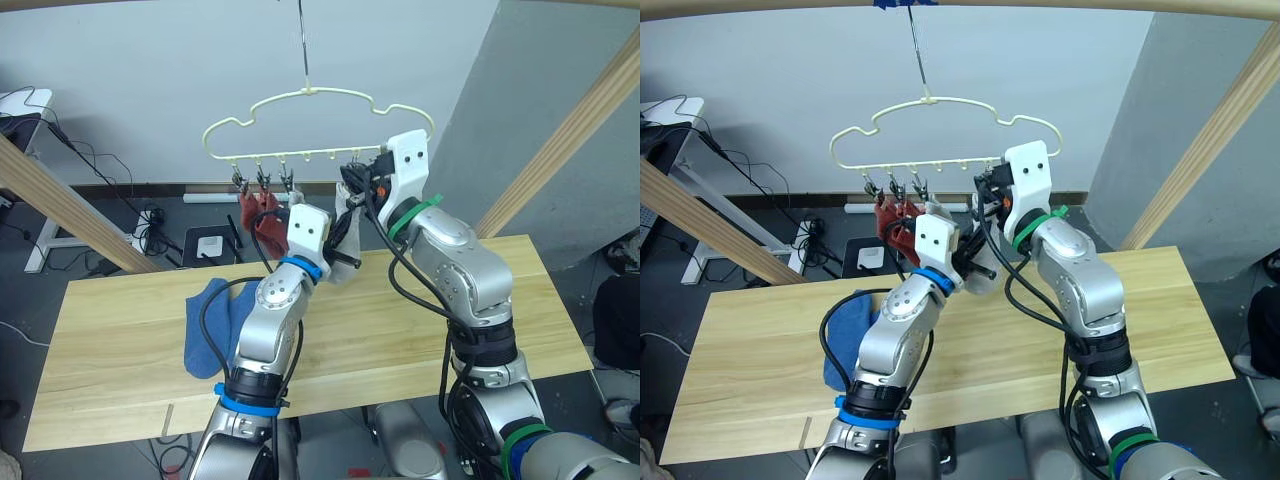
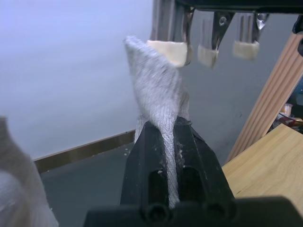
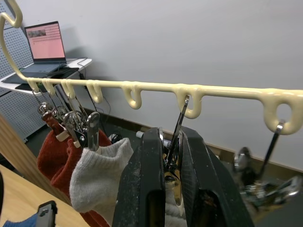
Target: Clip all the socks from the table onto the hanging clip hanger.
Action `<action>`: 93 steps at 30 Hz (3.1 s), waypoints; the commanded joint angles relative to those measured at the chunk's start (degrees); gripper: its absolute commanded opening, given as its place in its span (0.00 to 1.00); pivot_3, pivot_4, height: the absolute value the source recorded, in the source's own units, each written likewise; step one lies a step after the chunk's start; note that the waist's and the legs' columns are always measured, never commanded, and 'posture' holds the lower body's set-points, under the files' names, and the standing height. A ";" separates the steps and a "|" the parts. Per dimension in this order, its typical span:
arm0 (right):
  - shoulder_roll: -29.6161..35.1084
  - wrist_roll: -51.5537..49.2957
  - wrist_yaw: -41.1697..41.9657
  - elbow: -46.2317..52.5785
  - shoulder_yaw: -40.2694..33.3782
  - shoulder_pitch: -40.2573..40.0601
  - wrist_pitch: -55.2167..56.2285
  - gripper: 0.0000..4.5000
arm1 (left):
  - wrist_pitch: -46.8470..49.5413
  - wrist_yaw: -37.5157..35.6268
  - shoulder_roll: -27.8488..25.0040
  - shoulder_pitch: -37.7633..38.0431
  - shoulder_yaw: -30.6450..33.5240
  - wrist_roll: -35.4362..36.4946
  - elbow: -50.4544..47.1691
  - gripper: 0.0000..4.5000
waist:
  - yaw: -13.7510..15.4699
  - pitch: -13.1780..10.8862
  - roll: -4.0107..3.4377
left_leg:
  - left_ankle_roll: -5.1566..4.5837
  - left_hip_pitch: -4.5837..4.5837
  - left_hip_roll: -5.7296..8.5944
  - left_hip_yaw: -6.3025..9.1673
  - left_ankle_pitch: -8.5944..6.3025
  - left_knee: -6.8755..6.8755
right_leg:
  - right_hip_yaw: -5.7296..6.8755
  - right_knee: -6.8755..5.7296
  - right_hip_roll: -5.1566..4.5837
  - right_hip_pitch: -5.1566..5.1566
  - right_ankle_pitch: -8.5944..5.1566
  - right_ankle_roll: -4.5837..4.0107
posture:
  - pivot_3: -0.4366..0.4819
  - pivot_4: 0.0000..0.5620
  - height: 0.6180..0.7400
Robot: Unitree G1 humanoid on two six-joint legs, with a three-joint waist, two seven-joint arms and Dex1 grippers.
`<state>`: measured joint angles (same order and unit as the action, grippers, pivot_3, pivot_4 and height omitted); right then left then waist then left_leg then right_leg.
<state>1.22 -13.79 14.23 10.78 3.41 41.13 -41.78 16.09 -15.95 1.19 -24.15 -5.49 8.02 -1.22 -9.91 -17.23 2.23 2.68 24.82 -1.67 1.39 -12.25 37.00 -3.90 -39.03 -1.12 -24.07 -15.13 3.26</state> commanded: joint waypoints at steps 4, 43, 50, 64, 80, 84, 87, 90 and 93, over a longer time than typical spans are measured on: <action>-0.09 -1.33 0.20 3.34 0.17 0.12 0.96 0.02 | 2.55 -0.07 0.22 -0.28 -0.41 0.86 0.04 0.00 | -0.04 0.00 0.00 | 0.00 0.00 -0.01 0.00 0.00 0.00 | 0.00 0.00 0.01 -0.01 0.00 0.00 | 0.19 0.47 1.00; 2.68 1.30 1.28 1.79 3.39 -1.49 5.92 0.02 | 4.71 -0.02 1.90 -2.07 -0.18 6.56 -6.93 0.00 | 0.06 0.00 0.00 | 0.00 0.00 0.00 -0.01 0.00 -0.01 | 0.00 0.01 0.01 -0.01 0.00 0.00 | 0.20 0.47 1.00; 2.27 0.16 0.98 2.55 2.47 -1.36 4.85 0.51 | 4.38 -0.15 1.87 -2.33 -0.31 6.41 -6.51 0.00 | 0.12 0.00 0.00 | 0.00 0.00 0.00 -0.01 0.00 0.00 | -0.01 0.01 0.01 0.00 0.00 0.00 | 0.20 0.47 1.00; 6.61 -11.67 3.25 17.61 -3.87 -5.06 -7.33 0.66 | 3.01 0.37 1.49 -2.16 -0.28 5.51 -5.08 0.00 | 0.28 0.00 0.00 | 0.00 0.01 0.01 -0.01 0.00 0.00 | -0.01 0.03 0.01 0.00 0.00 0.01 | 0.20 0.47 1.00; 15.90 -10.43 2.19 23.75 -1.82 -10.38 -7.63 0.67 | 3.13 -9.13 -10.31 2.89 -2.95 4.80 -11.04 0.51 | 0.18 0.00 0.00 | 0.00 0.00 -0.02 0.00 0.00 -0.02 | -0.01 0.02 0.06 -0.01 -0.01 0.02 | 0.20 0.46 1.00; 14.98 -7.35 -0.43 21.61 -0.73 -10.59 -5.90 0.67 | 4.61 -15.92 -17.45 3.74 -0.41 8.34 -14.45 0.51 | 0.23 0.00 0.00 | 0.01 0.00 -0.01 -0.03 0.01 0.00 | -0.04 0.02 0.04 -0.01 -0.01 0.02 | 0.20 0.46 1.00; 13.71 -5.61 -2.10 19.09 -0.69 -10.13 -4.82 0.52 | 5.55 -18.68 -21.21 2.18 1.61 10.15 -14.92 0.51 | 0.30 0.00 0.00 | 0.01 -0.02 -0.03 -0.02 0.01 0.00 | -0.03 0.02 0.05 -0.01 -0.01 0.02 | 0.22 0.45 1.00; 12.65 -4.28 -3.31 16.52 -0.80 -9.22 -4.54 0.29 | 5.94 -19.51 -22.95 0.43 2.86 10.78 -14.54 0.51 | 0.47 0.00 0.00 | 0.01 -0.02 -0.02 -0.02 0.01 0.01 | -0.03 0.02 0.04 -0.01 -0.01 0.02 | 0.23 0.44 1.00; 11.93 -3.44 -3.97 14.41 -0.77 -8.17 -4.49 0.29 | 5.99 -19.80 -23.59 -0.56 3.32 10.95 -14.25 0.51 | 0.57 0.00 0.00 | 0.01 -0.01 -0.01 -0.02 0.01 0.00 | -0.03 0.04 0.01 -0.01 -0.01 0.02 | 0.24 0.44 1.00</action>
<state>13.22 -17.73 10.82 24.23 3.14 31.78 -47.61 22.18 -35.23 -22.13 -24.02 -2.90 17.90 -13.64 -9.34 -17.23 2.23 2.68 24.82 -1.68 1.37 -12.25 37.00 -3.93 -38.98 -1.11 -24.09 -15.14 3.27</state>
